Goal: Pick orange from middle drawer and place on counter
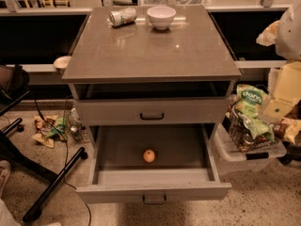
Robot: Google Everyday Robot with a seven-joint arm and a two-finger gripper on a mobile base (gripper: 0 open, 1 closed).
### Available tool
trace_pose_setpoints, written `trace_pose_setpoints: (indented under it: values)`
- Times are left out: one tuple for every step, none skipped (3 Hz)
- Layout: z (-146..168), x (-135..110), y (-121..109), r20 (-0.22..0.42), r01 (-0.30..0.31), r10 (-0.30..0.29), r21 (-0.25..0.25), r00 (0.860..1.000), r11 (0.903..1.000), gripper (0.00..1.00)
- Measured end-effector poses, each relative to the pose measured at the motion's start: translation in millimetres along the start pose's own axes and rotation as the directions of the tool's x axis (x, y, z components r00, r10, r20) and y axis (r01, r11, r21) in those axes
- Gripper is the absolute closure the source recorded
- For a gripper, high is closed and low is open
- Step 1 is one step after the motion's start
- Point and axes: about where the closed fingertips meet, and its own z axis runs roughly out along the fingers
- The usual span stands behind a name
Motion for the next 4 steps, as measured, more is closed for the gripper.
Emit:
trace_pose_setpoints:
  values:
    - [0.1, 0.0, 0.0, 0.000, 0.000, 0.000, 0.000, 1.000, 1.0000, 0.00]
    - [15.3, -6.7, -0.4, 0.047, -0.017, 0.017, -0.003, 0.999, 0.9999, 0.00]
    - [41.2, -14.1, 3.0, 0.121, -0.090, 0.089, -0.004, 0.989, 0.9960, 0.00]
    - [74.4, -36.6, -5.8, 0.232, -0.151, 0.145, 0.010, 0.962, 0.9885, 0.00]
